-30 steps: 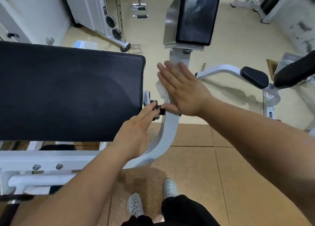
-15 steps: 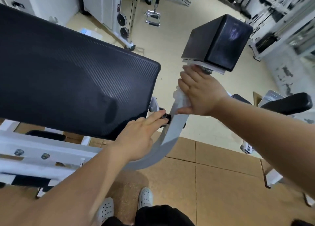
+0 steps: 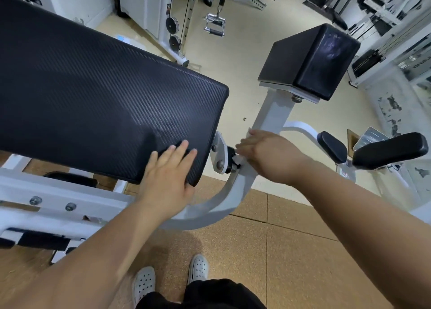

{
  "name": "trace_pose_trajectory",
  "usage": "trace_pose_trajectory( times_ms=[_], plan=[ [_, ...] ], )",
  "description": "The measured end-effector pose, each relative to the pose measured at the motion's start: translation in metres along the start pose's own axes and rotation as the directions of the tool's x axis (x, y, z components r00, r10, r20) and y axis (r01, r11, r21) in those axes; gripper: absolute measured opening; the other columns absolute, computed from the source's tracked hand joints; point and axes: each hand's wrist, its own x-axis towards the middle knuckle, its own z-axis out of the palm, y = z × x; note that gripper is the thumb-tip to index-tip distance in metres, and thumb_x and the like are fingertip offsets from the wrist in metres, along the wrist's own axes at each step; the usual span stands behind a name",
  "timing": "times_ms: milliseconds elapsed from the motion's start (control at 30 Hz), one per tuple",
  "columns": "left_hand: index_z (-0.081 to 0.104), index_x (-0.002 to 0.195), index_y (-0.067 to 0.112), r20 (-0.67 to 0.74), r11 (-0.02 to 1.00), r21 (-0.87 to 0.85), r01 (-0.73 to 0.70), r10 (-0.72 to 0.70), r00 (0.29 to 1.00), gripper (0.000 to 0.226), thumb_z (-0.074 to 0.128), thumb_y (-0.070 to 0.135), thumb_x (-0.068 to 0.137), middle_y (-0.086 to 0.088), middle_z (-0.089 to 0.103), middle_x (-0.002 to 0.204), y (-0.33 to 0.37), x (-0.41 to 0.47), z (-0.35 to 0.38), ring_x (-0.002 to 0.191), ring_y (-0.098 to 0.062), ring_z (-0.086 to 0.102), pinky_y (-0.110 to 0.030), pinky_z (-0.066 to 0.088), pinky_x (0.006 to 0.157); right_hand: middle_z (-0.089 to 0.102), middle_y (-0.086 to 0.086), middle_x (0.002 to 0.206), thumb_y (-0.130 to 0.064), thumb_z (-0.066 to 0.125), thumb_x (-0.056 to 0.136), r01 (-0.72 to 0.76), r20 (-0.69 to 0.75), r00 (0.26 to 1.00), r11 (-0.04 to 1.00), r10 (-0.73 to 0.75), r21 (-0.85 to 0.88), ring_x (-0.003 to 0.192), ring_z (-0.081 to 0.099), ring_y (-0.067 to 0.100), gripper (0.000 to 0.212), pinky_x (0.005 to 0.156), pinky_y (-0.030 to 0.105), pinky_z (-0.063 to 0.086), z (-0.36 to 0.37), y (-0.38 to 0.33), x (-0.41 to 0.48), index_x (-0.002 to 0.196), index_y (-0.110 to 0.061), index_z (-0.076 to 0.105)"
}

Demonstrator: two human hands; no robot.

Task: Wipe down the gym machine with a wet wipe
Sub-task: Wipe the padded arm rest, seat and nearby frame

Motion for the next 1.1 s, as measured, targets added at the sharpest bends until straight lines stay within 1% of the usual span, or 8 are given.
trace_pose_trajectory(
  times_ms=[133,200,300,433,667,767,867,1100],
  plan=[
    [0.002,0.164,0.028,0.110,0.989,0.136,0.060,-0.075,0.991,0.085,0.048,0.051,0.096,0.000,-0.012,0.172,-0.009,0.011,0.002,0.158,-0.031,-0.008,-0.062,0.003,0.124,0.074,0.013,0.113,-0.010,0.053,0.096,-0.182,-0.204,0.946,0.934,0.252,0.307,0.112,0.063,0.040,0.030,0.097,0.046,0.051,-0.009,-0.028,0.031,0.119,-0.007,0.071],
    [-0.002,0.164,0.028,0.146,0.988,0.142,0.063,-0.084,0.986,0.088,0.048,0.053,0.095,0.001,-0.019,0.171,-0.010,0.012,0.004,0.157,-0.030,-0.013,-0.062,0.002,0.124,0.069,0.009,0.132,-0.050,0.039,0.105,-0.110,-0.025,0.992,0.942,0.124,0.318,0.135,0.052,0.030,0.055,0.118,0.048,0.036,-0.003,-0.041,0.042,0.128,-0.010,0.069],
    [-0.007,0.162,0.035,0.173,0.990,0.122,0.074,-0.095,0.980,0.089,0.047,0.053,0.095,0.009,-0.026,0.168,-0.018,0.011,0.005,0.157,-0.024,-0.018,-0.064,0.001,0.123,0.067,0.003,0.128,-0.094,0.014,0.083,0.024,0.183,0.981,0.983,-0.058,0.183,0.140,0.044,0.024,0.106,0.119,0.044,0.032,0.002,-0.043,0.034,0.117,-0.013,0.073],
    [-0.010,0.161,0.040,0.183,0.991,0.126,0.051,-0.074,0.980,0.089,0.048,0.052,0.095,0.013,-0.028,0.167,-0.027,0.012,0.006,0.157,-0.019,-0.018,-0.067,0.002,0.122,0.058,0.002,0.146,-0.095,0.027,0.078,0.212,0.296,0.935,0.977,-0.195,-0.024,0.152,0.030,0.023,0.107,0.128,0.043,0.014,-0.012,-0.036,0.028,0.139,-0.014,0.060],
    [-0.013,0.160,0.041,0.178,0.989,0.143,0.043,-0.069,0.982,0.090,0.048,0.055,0.094,0.014,-0.030,0.166,-0.029,0.012,0.008,0.157,-0.017,-0.019,-0.066,0.003,0.122,0.033,-0.003,0.166,-0.097,0.009,0.074,0.090,0.581,0.814,0.989,-0.006,-0.117,0.160,0.006,0.021,0.114,0.128,0.050,-0.002,-0.040,-0.043,0.072,0.150,-0.022,0.052],
    [-0.014,0.159,0.042,0.163,0.988,0.147,0.041,-0.065,0.985,0.092,0.049,0.055,0.094,0.014,-0.032,0.165,-0.030,0.011,0.012,0.157,-0.017,-0.019,-0.066,0.004,0.122,0.057,0.002,0.148,-0.103,0.005,0.066,0.114,0.449,0.891,0.989,-0.060,-0.095,0.154,0.025,0.025,0.125,0.127,0.048,0.013,-0.026,-0.057,0.044,0.134,-0.017,0.065],
    [-0.014,0.159,0.042,0.155,0.988,0.147,0.039,-0.062,0.986,0.093,0.050,0.055,0.093,0.014,-0.031,0.165,-0.031,0.010,0.013,0.157,-0.017,-0.019,-0.066,0.004,0.122,0.062,0.003,0.134,-0.083,0.027,0.084,0.128,0.326,0.943,0.980,-0.072,-0.152,0.141,0.041,0.028,0.088,0.125,0.045,0.022,-0.009,-0.060,0.025,0.129,-0.017,0.066],
    [-0.014,0.159,0.042,0.187,0.986,0.163,0.030,-0.061,0.980,0.090,0.050,0.053,0.096,0.015,-0.032,0.165,-0.031,0.010,0.008,0.156,-0.017,-0.020,-0.065,0.003,0.122,0.045,0.018,0.157,-0.018,0.062,0.097,-0.033,-0.273,0.962,0.996,0.009,-0.081,0.147,0.039,0.042,0.038,0.119,0.050,0.032,0.055,-0.081,-0.018,0.133,-0.006,0.065]
  ],
)
